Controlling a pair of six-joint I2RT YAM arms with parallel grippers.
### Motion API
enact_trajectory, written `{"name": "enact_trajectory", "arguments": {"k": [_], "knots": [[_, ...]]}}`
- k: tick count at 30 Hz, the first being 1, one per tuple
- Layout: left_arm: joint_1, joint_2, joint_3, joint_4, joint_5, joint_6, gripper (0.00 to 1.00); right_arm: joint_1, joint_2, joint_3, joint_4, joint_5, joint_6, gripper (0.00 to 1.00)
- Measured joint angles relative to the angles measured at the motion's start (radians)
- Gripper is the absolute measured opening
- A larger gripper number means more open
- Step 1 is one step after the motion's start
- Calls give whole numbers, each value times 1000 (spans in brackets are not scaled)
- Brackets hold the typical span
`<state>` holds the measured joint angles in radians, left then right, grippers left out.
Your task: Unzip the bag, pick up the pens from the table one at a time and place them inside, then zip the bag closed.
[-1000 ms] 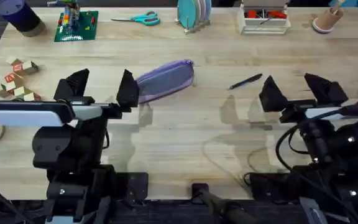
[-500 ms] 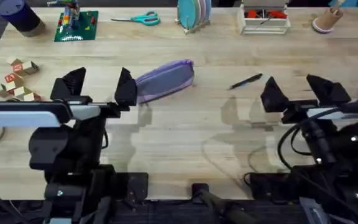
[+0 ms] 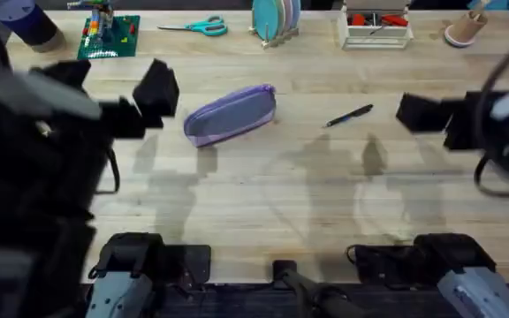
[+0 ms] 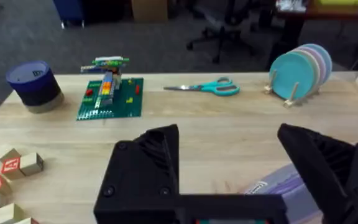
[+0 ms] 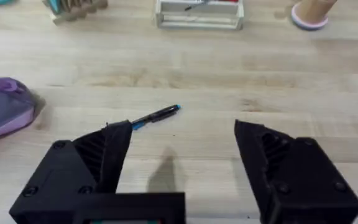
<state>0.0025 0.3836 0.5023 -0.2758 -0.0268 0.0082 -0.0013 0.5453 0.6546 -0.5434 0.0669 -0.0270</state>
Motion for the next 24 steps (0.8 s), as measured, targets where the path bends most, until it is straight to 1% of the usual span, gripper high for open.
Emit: {"name": "enact_trajectory", "arguments": {"k": [6, 8, 12, 15, 18, 24], "knots": [[0, 261, 222, -157, 14, 0, 991, 0, 321, 276, -161, 0, -1, 996], [0, 337, 294, -220, 28, 0, 991, 0, 405, 358, -219, 0, -1, 995], [0, 459, 415, -317, 45, 0, 991, 0, 527, 480, -302, 0, -1, 996], [0, 518, 481, -370, 56, 0, 991, 0, 574, 526, -315, 0, -1, 996], [0, 558, 527, -391, 61, 0, 991, 0, 583, 538, -319, 0, -1, 995], [0, 584, 540, -398, 61, 0, 992, 0, 583, 540, -322, 0, -1, 996]]}}
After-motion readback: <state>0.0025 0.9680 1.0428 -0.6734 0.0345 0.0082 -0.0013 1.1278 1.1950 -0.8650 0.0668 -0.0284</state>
